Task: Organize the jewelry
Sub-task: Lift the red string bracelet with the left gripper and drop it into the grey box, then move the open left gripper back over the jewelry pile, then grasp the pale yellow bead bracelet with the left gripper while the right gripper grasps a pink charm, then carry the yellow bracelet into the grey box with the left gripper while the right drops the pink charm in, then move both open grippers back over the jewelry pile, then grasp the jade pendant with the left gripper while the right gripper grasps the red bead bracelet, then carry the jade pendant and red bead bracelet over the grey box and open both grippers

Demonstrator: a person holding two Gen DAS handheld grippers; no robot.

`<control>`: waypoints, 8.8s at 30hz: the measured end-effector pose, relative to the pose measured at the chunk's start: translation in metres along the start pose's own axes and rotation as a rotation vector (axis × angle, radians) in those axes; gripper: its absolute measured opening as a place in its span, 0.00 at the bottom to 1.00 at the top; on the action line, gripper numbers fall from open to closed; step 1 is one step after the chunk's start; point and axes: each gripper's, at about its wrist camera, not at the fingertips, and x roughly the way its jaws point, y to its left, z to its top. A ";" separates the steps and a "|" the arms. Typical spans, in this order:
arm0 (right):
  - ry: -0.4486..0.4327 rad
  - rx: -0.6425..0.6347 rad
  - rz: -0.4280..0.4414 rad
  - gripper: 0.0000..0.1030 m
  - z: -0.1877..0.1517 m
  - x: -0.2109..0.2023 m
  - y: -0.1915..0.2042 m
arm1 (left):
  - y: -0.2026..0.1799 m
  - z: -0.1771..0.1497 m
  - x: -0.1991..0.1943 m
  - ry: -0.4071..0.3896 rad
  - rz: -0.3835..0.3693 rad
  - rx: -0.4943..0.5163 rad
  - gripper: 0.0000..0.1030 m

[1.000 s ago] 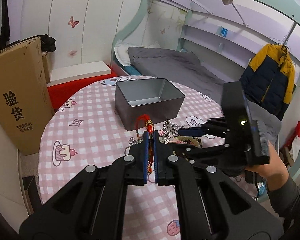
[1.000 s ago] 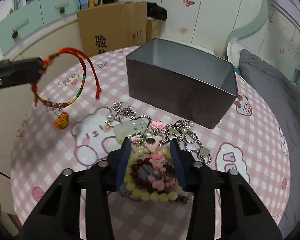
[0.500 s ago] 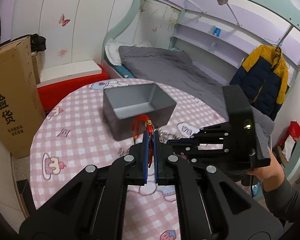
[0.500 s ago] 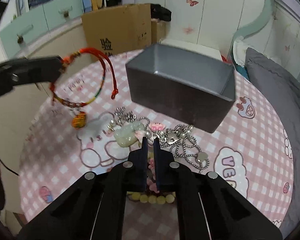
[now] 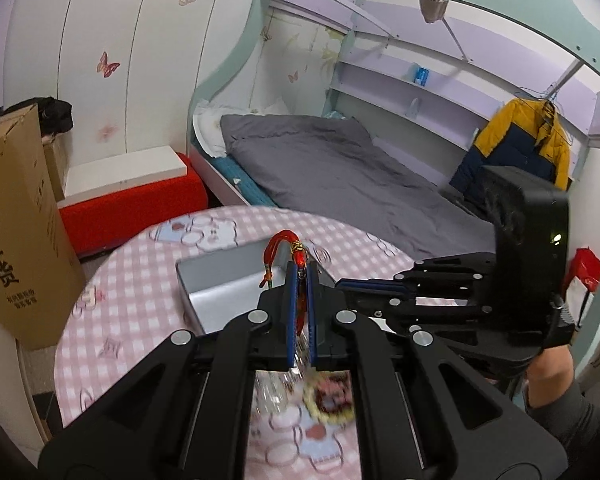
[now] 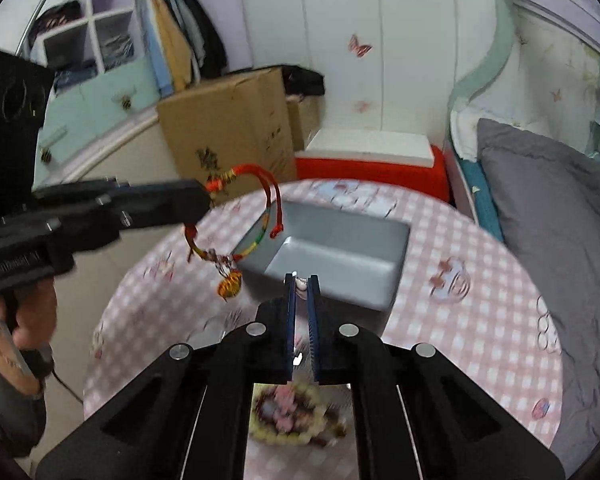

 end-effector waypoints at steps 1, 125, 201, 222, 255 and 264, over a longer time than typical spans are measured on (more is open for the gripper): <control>-0.009 0.012 -0.001 0.04 0.004 0.002 -0.003 | 0.002 0.003 0.003 -0.002 -0.004 -0.005 0.04; 0.203 -0.161 -0.082 0.10 -0.089 0.035 0.022 | 0.002 -0.089 -0.010 0.103 -0.110 -0.119 0.09; 0.040 0.053 -0.046 0.22 -0.071 -0.029 -0.015 | -0.008 -0.096 0.009 0.160 0.161 -0.002 0.51; 0.082 0.096 -0.044 0.27 -0.110 -0.020 -0.033 | -0.016 -0.121 0.063 0.280 0.272 0.091 0.29; 0.161 -0.088 -0.090 0.06 -0.077 -0.016 -0.002 | -0.011 -0.079 -0.008 0.116 0.033 -0.024 0.28; 0.045 -0.126 -0.072 0.06 -0.033 -0.049 0.018 | -0.013 -0.050 -0.013 0.078 0.004 -0.021 0.28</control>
